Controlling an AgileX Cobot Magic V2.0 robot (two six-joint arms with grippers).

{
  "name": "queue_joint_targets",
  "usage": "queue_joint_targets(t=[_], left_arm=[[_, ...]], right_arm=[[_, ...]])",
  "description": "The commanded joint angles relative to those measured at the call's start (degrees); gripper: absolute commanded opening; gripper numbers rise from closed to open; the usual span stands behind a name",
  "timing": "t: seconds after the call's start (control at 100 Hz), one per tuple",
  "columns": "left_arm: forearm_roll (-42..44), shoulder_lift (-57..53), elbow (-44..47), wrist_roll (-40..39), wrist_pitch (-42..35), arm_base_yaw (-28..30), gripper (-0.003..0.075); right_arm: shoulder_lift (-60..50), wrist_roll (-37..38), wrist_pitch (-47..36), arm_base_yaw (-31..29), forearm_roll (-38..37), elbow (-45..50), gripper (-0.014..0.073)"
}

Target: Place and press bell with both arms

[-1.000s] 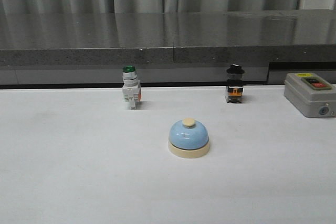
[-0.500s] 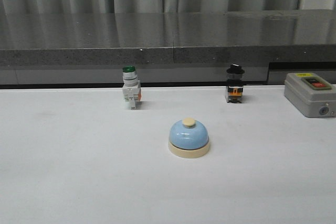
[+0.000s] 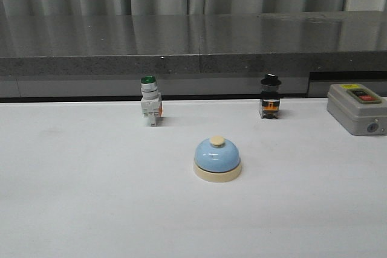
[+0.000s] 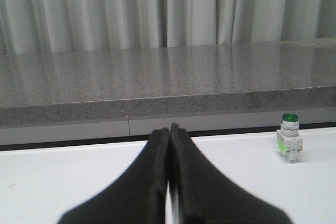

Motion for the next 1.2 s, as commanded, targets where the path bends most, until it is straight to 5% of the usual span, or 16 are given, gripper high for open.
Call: queue_joint_targets(t=[0.0,0.78,0.99,1.19], left_arm=[[-0.42,-1.57,2.40,-0.74,-4.91,0.03,-0.0020],[-0.42,-1.57,2.40,-0.74,-4.91,0.03,-0.0020],[-0.42,-1.57,2.40,-0.74,-4.91,0.03,-0.0020],[-0.42,-1.57,2.40,-0.74,-4.91,0.03,-0.0020]], right_arm=[[-0.99,-0.54,-4.88,-0.26,-0.08,-0.80,-0.0060],[-0.99,-0.54,-4.90,-0.26,-0.14,-0.80,-0.0060],[-0.99,-0.54,-10.87,-0.26,-0.08,-0.92,-0.0060],[0.46,-0.54,-7.17,-0.26,-0.08,-8.13,-0.0060]])
